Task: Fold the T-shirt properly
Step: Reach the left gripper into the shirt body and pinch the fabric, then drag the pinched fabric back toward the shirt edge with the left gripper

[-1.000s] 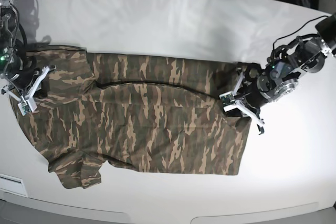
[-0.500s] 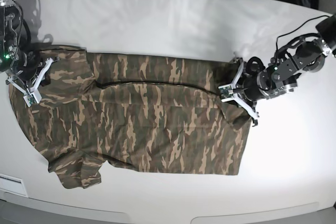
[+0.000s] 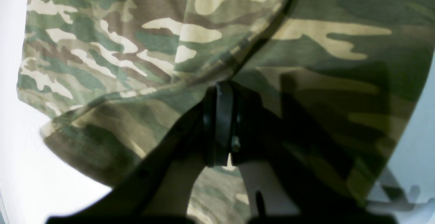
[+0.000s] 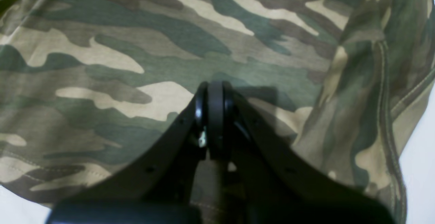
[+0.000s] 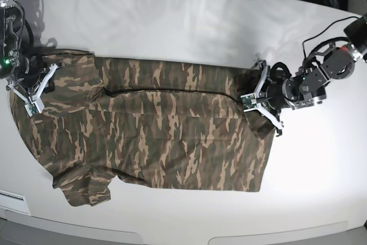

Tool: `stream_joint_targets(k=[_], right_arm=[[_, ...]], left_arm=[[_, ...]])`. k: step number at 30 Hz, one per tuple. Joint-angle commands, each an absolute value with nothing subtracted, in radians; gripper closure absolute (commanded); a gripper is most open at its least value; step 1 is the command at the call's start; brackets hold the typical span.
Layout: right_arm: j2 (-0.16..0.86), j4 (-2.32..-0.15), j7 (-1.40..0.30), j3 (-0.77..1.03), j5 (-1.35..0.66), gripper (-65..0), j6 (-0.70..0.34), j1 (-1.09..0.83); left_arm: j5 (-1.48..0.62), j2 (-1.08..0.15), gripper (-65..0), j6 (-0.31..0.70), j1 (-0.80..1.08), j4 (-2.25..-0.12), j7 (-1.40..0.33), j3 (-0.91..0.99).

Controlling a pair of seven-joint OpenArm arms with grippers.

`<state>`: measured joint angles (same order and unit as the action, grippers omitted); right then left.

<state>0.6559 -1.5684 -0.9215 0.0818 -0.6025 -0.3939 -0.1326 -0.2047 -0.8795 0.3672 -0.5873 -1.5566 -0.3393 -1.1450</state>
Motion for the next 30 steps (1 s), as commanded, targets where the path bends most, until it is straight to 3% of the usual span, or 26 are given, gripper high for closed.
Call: stream_joint_targets(k=[1, 11, 23, 30], right_arm=[[0.678, -1.575, -0.963, 0.091, -0.600, 0.0, -0.395, -0.132], [0.685, -1.637, -0.996, 0.109, -0.603, 0.0, -0.430, -0.265], [0.684, -1.887, -0.996, 0.305, -0.607, 0.0, -0.427, -0.532], [0.682, -1.901, -0.987, 0.316, -0.606, 0.0, -0.427, -0.571]], left_arm=[[-0.194, -0.912, 0.0, 0.405, -0.577, -1.562, -0.427, -1.151], [-0.202, -1.045, 0.0, 0.408, -0.571, -1.728, -0.428, -1.151], [-0.245, -1.175, 0.0, 0.408, -0.522, -1.892, -0.474, -1.151], [-0.208, -1.247, 0.0, 0.408, -0.443, -2.003, -0.477, -1.151]])
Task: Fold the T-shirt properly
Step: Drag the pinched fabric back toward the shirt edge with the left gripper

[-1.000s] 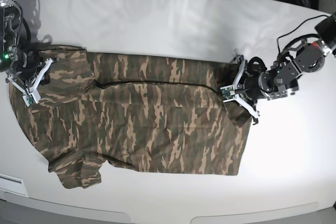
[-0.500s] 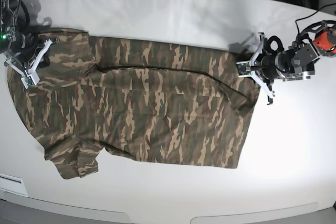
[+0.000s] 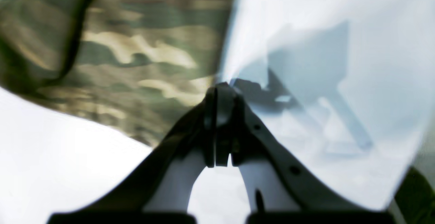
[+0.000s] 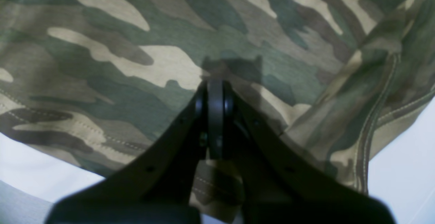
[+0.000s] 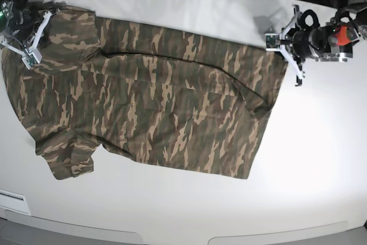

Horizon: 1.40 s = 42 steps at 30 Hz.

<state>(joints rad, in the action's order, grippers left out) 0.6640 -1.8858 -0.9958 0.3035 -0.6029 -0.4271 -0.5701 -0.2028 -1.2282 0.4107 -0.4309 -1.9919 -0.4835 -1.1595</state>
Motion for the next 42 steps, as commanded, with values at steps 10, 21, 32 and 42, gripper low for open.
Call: stream_joint_targets(k=[10, 21, 32, 42], right_arm=[[0.682, -1.901, -0.973, 0.316, -0.607, 0.0, -0.427, -0.570], [0.682, -1.901, -0.943, 0.316, -0.606, 0.0, -0.426, -0.570], [0.682, -1.901, -0.943, 0.316, -0.606, 0.0, -0.427, -0.570], [0.682, -1.901, -0.970, 0.316, -0.606, 0.0, -0.427, -0.574]], left_arm=[[-0.086, -1.309, 0.0, 0.304, -0.548, -2.107, -0.495, -1.150], [-0.204, -1.081, 0.0, 0.328, -0.596, -1.832, -0.508, -1.150], [-0.544, -0.934, 0.0, 0.605, -0.595, -1.686, -0.852, -1.150], [-0.599, -1.058, 0.0, 0.629, -0.588, -1.848, -0.891, -1.150]])
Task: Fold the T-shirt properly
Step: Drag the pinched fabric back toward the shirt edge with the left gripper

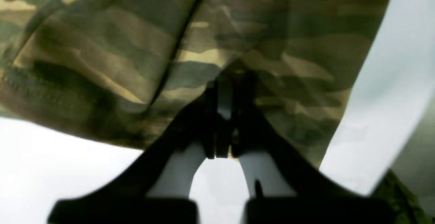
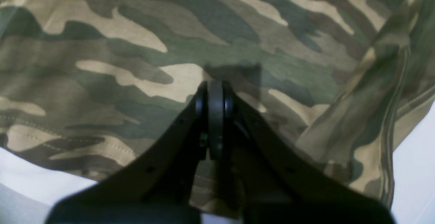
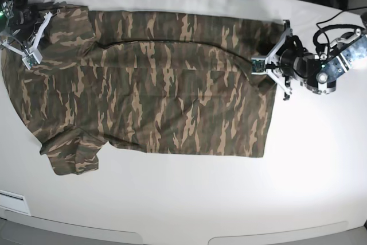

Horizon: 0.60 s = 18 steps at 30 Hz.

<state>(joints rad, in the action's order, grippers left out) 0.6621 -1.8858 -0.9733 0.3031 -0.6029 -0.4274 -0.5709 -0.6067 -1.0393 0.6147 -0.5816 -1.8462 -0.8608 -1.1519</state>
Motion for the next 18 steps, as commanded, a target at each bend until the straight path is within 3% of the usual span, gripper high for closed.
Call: stream_joint_targets(k=[1, 18], right_arm=[[0.682, -1.901, -0.970, 0.316, -0.606, 0.0, -0.427, -0.579], [0.681, -1.950, -0.962, 0.316, -0.606, 0.0, -0.380, -0.731]], left_arm=[[-0.596, -1.069, 0.0, 0.629, -0.588, -1.848, -0.891, -1.150], [-0.550, -1.131, 0.0, 0.603, -0.472, -1.923, -0.891, -1.150]])
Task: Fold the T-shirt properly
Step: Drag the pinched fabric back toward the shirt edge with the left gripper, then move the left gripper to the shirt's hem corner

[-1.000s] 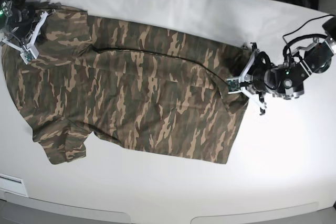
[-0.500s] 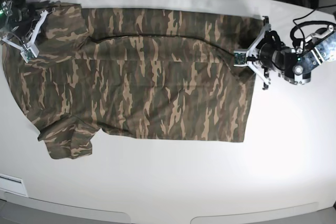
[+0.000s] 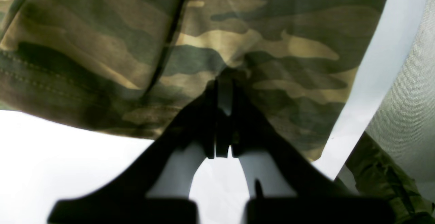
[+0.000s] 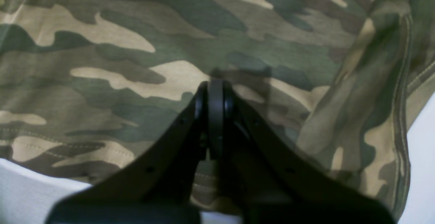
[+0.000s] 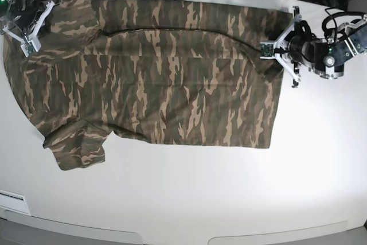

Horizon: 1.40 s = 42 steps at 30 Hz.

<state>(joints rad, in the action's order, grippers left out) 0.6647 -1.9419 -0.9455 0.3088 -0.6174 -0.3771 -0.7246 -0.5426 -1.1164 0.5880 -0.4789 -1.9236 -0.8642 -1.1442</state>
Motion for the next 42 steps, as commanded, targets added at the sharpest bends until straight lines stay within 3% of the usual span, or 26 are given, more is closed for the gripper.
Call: stream_joint_targets(k=[1, 16, 23, 35, 42], right_arm=[[0.681, -1.966, -0.962, 0.316, -0.604, 0.0, -0.373, -0.744], [0.677, -2.020, -0.910, 0.316, -0.497, 0.0, -0.347, -0.770], [0.677, -2.038, -0.909, 0.316, -0.490, 0.0, -0.340, -0.767], [0.679, -2.153, -0.909, 0.317, -0.401, 0.0, -0.308, -0.767], [0.679, -2.187, -0.828, 0.317, -0.292, 0.0, -0.224, -0.767]], left_arm=[[-0.550, -1.131, 0.0, 0.603, -0.472, -1.923, -0.891, -1.150], [-0.547, -1.169, 0.0, 0.603, -0.472, -2.009, -0.891, -1.150], [-0.425, -1.169, 0.0, 0.537, -0.472, -2.009, -0.891, -1.150], [-0.376, -1.204, 0.0, 0.533, -0.480, -2.133, -0.890, -1.150], [-0.176, -1.288, 0.0, 0.278, -0.480, -2.228, -0.775, -1.093]])
